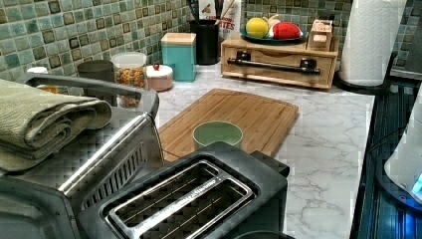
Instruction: Open the drawer.
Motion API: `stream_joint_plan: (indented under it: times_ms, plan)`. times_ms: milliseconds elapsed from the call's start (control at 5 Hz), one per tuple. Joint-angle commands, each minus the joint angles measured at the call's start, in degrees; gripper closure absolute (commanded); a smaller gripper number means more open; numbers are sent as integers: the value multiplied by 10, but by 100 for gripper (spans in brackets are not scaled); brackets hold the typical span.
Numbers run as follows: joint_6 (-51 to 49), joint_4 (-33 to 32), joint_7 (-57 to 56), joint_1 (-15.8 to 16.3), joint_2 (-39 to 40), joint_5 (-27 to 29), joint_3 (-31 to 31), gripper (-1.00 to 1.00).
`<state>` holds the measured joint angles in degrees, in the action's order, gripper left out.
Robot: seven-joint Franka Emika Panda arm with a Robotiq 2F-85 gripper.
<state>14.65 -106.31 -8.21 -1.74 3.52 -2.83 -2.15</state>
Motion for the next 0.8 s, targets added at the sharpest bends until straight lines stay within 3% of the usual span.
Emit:
stream_joint_plan:
  times_ms: [200,400,800]
  plan:
    - [11,0,0,-1,2,-3,0,-100]
    - [53,-53,-92,-12,-21,-20,-7,-100]
    - [63,-83,-353,-44,-23,-31,-37,-100]
